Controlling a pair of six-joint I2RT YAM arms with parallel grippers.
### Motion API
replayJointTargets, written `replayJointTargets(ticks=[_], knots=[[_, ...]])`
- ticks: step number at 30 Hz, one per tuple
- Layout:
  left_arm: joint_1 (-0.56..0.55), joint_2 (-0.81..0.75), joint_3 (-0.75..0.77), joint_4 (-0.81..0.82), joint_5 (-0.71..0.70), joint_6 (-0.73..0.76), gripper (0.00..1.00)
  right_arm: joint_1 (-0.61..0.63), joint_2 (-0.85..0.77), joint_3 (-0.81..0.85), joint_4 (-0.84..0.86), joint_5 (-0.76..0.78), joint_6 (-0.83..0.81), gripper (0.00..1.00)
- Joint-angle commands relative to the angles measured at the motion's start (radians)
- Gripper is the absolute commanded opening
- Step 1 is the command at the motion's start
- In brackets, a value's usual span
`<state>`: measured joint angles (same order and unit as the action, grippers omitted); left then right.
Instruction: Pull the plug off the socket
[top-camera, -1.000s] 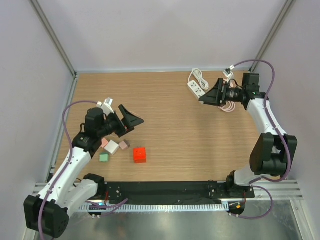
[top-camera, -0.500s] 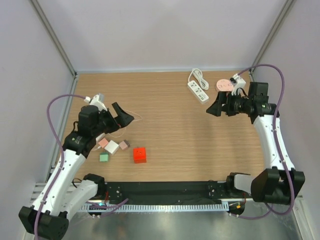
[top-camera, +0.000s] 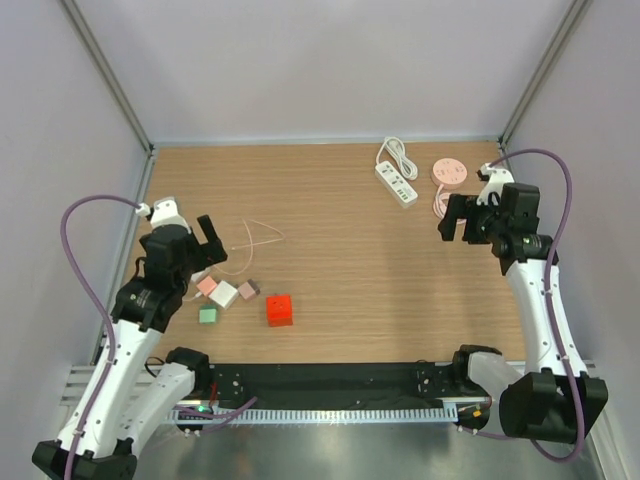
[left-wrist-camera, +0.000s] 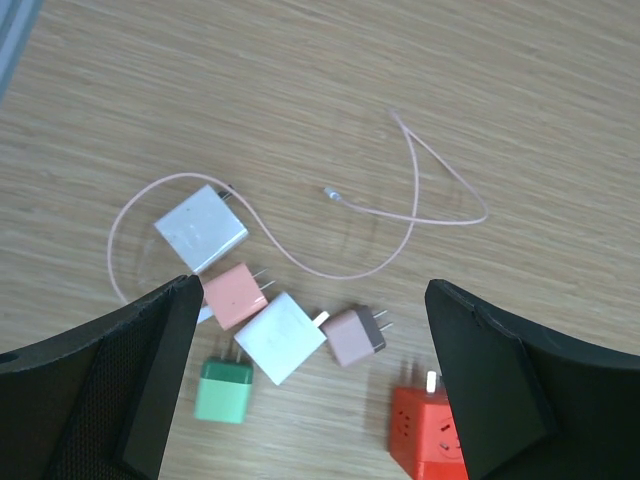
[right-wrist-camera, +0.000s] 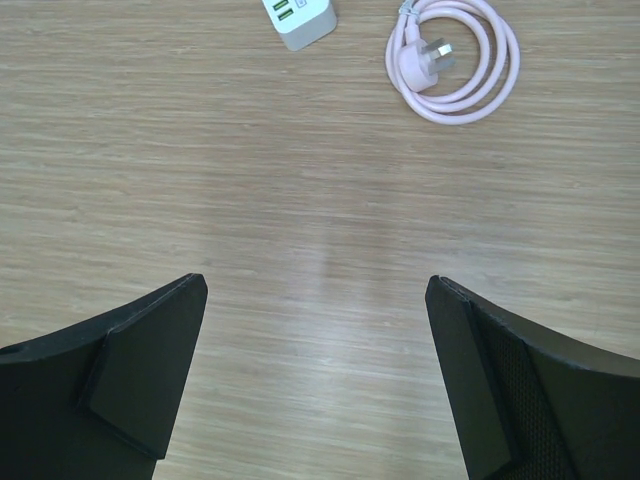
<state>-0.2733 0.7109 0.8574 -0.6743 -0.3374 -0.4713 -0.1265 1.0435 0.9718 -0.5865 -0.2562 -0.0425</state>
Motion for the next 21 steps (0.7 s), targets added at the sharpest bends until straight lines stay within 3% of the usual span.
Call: replayJointTargets(ticks=[1, 11, 21], knots=[[0.003, -0.002, -0.017, -0.027, -0.077, 0.036, 1.0, -0.002, -0.056, -0.018, 0.076, 0.061, 0.006, 1.0], [0.005, -0.042, -0.061, -0.021, -0.072, 0.039, 1.0, -0.002, -0.051, -0.028, 0.123, 0.299, 0.142, 1.0], [0.003, -0.047, -0.064, -0.015, -0.049, 0.049, 1.0, -0.002, -0.051, -0.03, 0.114, 0.287, 0.158, 1.0]])
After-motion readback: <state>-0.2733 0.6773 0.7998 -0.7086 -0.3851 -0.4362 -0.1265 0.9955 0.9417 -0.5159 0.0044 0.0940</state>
